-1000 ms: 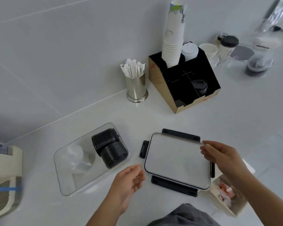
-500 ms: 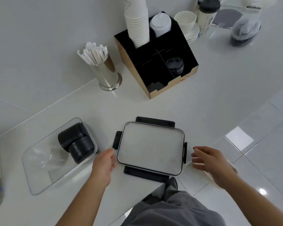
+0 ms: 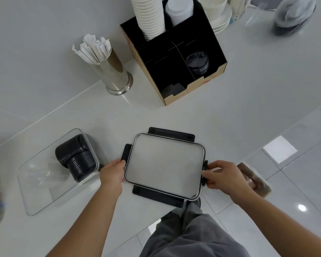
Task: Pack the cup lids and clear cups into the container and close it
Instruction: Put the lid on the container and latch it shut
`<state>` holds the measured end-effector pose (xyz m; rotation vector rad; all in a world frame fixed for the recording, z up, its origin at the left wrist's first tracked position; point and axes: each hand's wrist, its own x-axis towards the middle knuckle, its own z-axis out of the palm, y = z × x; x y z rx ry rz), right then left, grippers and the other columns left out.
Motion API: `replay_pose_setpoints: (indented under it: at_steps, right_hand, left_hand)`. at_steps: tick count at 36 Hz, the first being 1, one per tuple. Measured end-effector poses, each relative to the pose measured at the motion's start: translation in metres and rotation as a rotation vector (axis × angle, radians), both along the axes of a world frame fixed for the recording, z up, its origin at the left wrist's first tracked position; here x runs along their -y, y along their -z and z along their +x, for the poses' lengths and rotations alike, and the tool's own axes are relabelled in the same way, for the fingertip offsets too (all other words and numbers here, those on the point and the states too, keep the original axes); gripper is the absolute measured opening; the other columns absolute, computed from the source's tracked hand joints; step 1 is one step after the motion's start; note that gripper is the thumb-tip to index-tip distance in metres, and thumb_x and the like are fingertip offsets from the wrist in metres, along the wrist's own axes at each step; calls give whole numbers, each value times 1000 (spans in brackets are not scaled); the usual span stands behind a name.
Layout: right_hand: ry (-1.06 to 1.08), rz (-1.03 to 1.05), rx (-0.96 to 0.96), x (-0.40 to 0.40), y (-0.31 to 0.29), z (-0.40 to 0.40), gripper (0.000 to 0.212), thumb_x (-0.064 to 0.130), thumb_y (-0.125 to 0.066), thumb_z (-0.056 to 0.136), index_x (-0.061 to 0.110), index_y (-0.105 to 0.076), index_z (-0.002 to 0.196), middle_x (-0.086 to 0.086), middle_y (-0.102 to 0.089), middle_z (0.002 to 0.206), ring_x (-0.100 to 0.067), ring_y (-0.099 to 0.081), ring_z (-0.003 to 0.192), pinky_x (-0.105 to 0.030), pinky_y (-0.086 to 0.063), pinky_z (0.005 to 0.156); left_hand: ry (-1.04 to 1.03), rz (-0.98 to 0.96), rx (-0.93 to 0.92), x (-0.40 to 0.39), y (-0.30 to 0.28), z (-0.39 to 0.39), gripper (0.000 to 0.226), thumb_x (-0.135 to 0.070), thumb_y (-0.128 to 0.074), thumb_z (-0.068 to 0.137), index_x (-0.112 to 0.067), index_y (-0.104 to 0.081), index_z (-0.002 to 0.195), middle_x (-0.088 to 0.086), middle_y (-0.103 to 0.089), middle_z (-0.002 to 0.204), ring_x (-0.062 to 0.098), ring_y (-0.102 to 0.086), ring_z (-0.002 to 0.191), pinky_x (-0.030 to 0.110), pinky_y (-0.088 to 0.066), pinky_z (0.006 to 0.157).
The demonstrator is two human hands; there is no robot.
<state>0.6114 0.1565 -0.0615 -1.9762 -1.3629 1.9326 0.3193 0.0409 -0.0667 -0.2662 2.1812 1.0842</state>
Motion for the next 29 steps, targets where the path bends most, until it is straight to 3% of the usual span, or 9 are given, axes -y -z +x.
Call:
replay_pose_setpoints:
  at_steps: [6, 9, 12, 16, 23, 25, 27, 29]
  right_hand:
    - [-3, -29, -34, -4, 2, 2, 9, 6, -72, 80, 5, -71, 89, -16, -77, 75, -32, -75, 73, -39, -63, 71]
    - [-8, -38, -40, -5, 2, 3, 8, 4, -70, 81, 5, -72, 89, -15, -77, 77, -30, -76, 72, -38, -63, 71]
    - [-15, -29, -37, -5, 2, 3, 9, 4, -67, 84, 9, -72, 89, -13, -77, 78, -27, -76, 70, -38, -63, 72]
    - [-24, 5, -11, -3, 1, -1, 13, 1, -63, 85, 9, -72, 90, -11, -77, 77, -24, -76, 69, -36, -63, 71]
    - [60, 117, 24, -11, -11, -4, 19, 3, -61, 85, 17, -73, 83, -6, -76, 70, -30, -74, 74, -49, -61, 78]
    - [86, 159, 24, -14, -18, -5, 14, 3, -61, 87, 11, -73, 89, -4, -74, 67, -19, -73, 62, -34, -62, 65]
    - [95, 198, 19, -19, -26, -7, 15, 1, -60, 89, 11, -71, 91, -2, -72, 67, -5, -66, 46, -14, -52, 47]
    - [117, 233, 0, -22, -33, -8, 17, 0, -60, 89, 12, -71, 93, -2, -71, 66, -4, -64, 44, -10, -48, 43]
  left_hand:
    - [66, -29, -83, 3, 11, -5, 17, -7, -67, 88, -4, -68, 104, 10, -67, 88, 22, -61, 78, 35, -51, 79]
    - [99, -37, -116, 3, 9, -3, 21, -8, -67, 88, -3, -68, 108, 8, -69, 88, 24, -63, 82, 38, -54, 87]
    - [146, -34, -127, 3, 5, 0, 28, -10, -66, 88, -7, -70, 115, 10, -73, 103, 27, -68, 97, 38, -54, 94]
    - [245, -43, -185, 3, 0, 8, 25, -14, -62, 91, -10, -73, 114, -9, -68, 84, 13, -62, 80, 20, -47, 66]
    - [330, -25, -212, 8, -18, 13, 16, -17, -60, 94, -13, -73, 103, -2, -67, 83, 10, -58, 72, 15, -41, 60]
    - [349, -7, -219, 12, -23, 15, 16, -17, -60, 94, -11, -74, 98, -3, -64, 74, 10, -55, 66, 17, -40, 57]
    - [346, 5, -231, 16, -24, 17, 17, -18, -60, 94, -7, -74, 96, -4, -60, 66, 8, -51, 58, 19, -38, 55]
    - [346, 32, -235, 20, -27, 17, 18, -17, -60, 94, -5, -73, 94, -4, -57, 61, 10, -49, 54, 22, -36, 53]
